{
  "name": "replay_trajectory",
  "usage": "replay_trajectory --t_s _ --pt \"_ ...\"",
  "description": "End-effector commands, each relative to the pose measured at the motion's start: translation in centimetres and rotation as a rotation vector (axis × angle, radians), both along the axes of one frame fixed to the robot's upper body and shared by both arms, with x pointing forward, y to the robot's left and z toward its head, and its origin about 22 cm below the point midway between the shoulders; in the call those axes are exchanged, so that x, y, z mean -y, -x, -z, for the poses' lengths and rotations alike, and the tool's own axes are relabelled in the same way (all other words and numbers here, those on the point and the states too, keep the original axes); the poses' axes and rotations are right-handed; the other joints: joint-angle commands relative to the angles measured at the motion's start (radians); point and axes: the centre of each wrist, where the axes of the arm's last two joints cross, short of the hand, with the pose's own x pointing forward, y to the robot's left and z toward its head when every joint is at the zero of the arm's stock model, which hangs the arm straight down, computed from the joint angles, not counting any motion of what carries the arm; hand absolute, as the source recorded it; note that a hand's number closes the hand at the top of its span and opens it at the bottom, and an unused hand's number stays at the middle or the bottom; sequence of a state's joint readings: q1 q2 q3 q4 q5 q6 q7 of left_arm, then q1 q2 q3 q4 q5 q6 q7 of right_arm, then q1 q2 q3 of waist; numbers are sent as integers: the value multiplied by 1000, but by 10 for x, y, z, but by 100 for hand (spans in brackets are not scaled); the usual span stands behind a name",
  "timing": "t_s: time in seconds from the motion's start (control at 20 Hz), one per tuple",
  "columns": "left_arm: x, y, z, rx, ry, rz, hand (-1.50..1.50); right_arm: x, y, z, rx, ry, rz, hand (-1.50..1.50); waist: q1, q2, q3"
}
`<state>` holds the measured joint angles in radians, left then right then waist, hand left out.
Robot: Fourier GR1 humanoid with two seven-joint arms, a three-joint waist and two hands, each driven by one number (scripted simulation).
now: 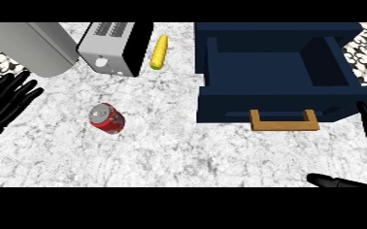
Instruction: Pick up the can, place it into the drawer and close the drawer
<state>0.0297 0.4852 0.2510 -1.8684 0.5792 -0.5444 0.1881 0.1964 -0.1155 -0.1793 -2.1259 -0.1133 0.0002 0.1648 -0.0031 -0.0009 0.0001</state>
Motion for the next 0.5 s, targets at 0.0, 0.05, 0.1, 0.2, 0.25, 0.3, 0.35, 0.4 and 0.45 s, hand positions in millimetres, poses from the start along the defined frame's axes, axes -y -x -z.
replay_trajectory --t_s 0.0,0.05,0.1,0.2,0.25,0.3,0.35,0.4,0.45 --pt "-29 17 -29 1 -5 11 -150 10 17 12 -7 7 15 -150 5 -2 0" --pt "-16 6 -16 -13 -13 18 -150 12 16 11 5 16 0 -150 1 0 0" --pt "-22 16 -12 -20 -4 27 -150 22 21 7 -7 -7 -2 -150 2 -1 0" --pt "-25 27 -9 -36 -18 6 -150 20 34 11 4 -4 11 -150 2 -1 0" --pt "-32 13 -3 -41 27 -9 -150 20 26 19 -19 -1 9 -150 1 0 0" --pt "-24 -3 -26 -35 20 -17 -150 25 17 19 -11 -7 -1 -150 -1 1 0" --pt "-39 2 -23 -63 63 -38 -150 40 29 13 -25 14 -2 -150 -2 0 0" --pt "-35 25 -21 -84 63 -6 -150 28 26 15 -3 -7 -2 -150 6 -1 0" --pt "-41 -2 -18 -97 94 -35 -150 38 30 23 -5 -22 8 -150 -4 0 0"
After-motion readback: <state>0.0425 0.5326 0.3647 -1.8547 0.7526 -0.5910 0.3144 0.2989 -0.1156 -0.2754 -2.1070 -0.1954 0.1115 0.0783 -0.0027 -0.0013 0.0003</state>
